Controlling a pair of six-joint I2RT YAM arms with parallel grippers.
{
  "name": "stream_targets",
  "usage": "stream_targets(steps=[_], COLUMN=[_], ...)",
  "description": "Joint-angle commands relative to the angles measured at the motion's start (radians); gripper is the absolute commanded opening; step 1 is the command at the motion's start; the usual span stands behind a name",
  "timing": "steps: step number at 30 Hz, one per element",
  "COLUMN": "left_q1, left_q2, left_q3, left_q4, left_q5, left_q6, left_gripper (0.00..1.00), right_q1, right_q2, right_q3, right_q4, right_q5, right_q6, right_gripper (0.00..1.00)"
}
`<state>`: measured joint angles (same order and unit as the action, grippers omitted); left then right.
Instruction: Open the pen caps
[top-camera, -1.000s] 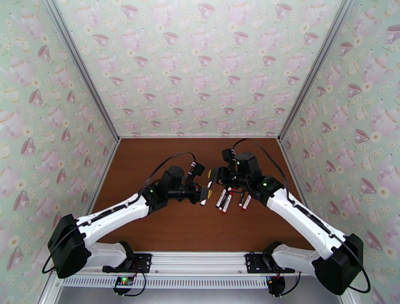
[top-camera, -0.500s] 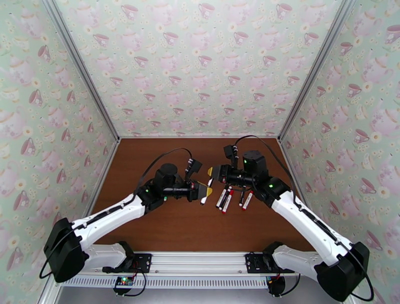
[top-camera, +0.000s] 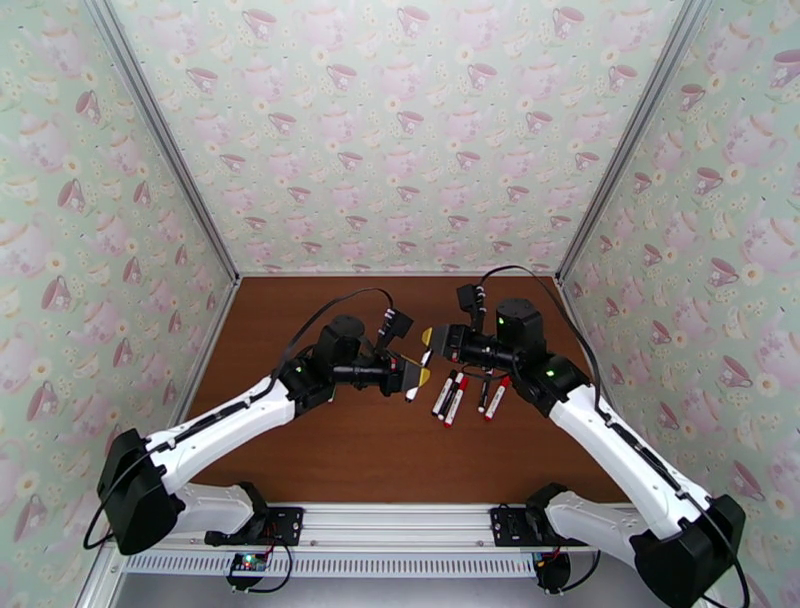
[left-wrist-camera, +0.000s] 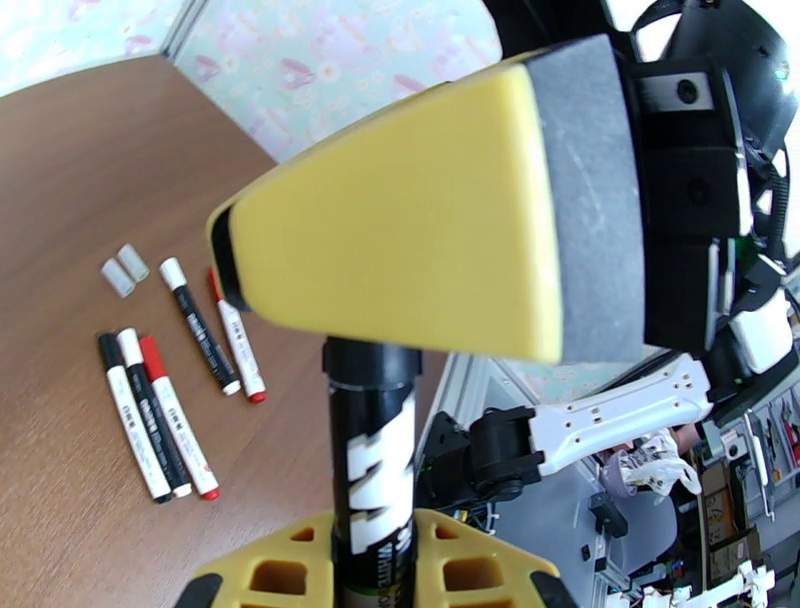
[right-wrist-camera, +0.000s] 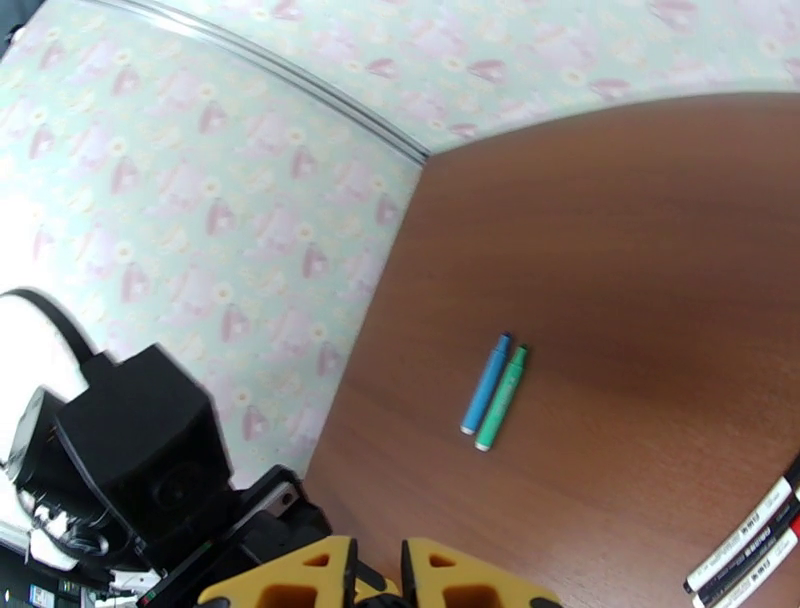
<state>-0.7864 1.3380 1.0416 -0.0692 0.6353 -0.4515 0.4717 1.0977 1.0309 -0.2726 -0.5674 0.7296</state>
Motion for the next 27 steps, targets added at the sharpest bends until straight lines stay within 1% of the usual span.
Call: stream_targets(steps=[1,5,8,11,15,17,20,22,24,25,27], left_q1=[-0.015,-0.044,-0.109,-0.174,-0.287,-0.33,-0.36,-0.362,-0.35,-0.335,-0.288], left_q2=[-0.042,-0.075,-0.103,-0.12,-0.09,-0.072,-0.057,-0.067,-0.097,-0.11,-0.145], left_q3=[-0.062,-0.051,-0.051,-0.074,-0.051,-0.018,-0.016,-0.034,-0.091,-0.118,-0.181], left_q4=[-0.09,-0.276,-0.377,-0.39,-0.447,-0.458,-0.418,-0.368,-0.283,-0.239,-0.12], left_q5=[0.181,-0.013,-0.233,-0.36,-0.532,-0.588,-0.605,-0.582,-0.504,-0.442,-0.271], left_q6=[-0.023,0.047,0.069,0.049,0.03,0.018,-0.005,-0.02,-0.034,-0.045,-0.089], left_gripper=[0.07,0.06,0.06,0.06,0.05,0.04,0.04,0.03,0.03,0.03,0.03], right_q1=[-0.06,-0.067,-0.067,-0.067,-0.067,-0.067,-0.068,-0.068,-0.082,-0.09,-0.11], right_q2=[-0.025,-0.034,-0.048,-0.057,-0.065,-0.068,-0.075,-0.085,-0.094,-0.095,-0.094], right_q3=[0.005,0.028,0.034,0.031,0.007,0.001,-0.018,-0.031,-0.045,-0.053,-0.078], right_q4=[0.172,0.092,0.018,-0.039,-0.034,-0.042,-0.028,-0.019,-0.006,0.023,0.128], right_q5=[0.027,0.044,0.108,0.172,0.183,0.195,0.192,0.206,0.211,0.19,0.1], right_q6=[-0.013,-0.009,-0.009,-0.004,0.01,0.014,0.026,0.029,0.029,0.031,0.041], right_gripper=[0.0,0.0,0.0,0.0,0.0,0.0,0.0,0.0,0.0,0.0,0.0])
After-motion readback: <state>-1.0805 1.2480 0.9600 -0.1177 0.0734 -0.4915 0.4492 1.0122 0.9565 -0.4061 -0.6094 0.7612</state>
